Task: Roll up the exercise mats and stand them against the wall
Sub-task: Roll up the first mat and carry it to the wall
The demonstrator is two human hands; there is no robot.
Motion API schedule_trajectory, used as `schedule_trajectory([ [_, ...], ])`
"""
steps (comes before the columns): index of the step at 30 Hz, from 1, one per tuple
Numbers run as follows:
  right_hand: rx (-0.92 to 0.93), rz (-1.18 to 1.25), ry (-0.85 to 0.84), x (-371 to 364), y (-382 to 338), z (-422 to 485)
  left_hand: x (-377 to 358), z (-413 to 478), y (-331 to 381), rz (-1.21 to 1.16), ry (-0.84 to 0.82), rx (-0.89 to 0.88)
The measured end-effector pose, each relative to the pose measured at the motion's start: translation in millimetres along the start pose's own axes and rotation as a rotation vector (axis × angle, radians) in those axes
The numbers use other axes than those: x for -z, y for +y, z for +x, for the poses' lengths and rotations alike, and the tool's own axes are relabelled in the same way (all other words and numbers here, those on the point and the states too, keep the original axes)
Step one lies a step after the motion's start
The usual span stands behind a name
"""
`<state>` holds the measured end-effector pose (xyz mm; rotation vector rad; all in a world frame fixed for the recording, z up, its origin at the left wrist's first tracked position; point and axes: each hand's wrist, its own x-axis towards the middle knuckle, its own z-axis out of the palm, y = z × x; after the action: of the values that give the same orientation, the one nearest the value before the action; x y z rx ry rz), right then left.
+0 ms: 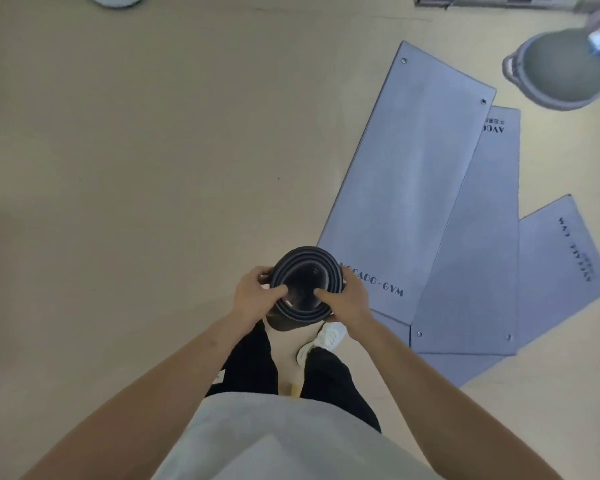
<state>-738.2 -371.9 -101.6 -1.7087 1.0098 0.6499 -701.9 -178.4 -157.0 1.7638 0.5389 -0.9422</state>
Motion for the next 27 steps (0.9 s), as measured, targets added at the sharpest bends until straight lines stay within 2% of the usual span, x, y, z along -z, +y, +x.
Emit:
schedule_trajectory([
  [6, 0.040, 0.000, -0.005, -44.1, -59.6, -19.0, 77.8, -4.8, 25.0, -0.058, -0.041, -0.003],
  [13, 0.143, 0.103, 0.000, -69.7, -142.3, 4.9, 134.9, 24.4, 86.1, -0.147, 0.049, -0.097],
  [23, 0.326, 0.166, -0.063, -43.4, -338.0, 130.3, 184.4, 135.2, 279.3, -0.133, 0.175, -0.173],
  [27, 0.325, 0.153, -0.070, -26.4, -420.9, 175.5, 200.0, 178.2, 360.7, -0.096, 0.189, -0.169],
])
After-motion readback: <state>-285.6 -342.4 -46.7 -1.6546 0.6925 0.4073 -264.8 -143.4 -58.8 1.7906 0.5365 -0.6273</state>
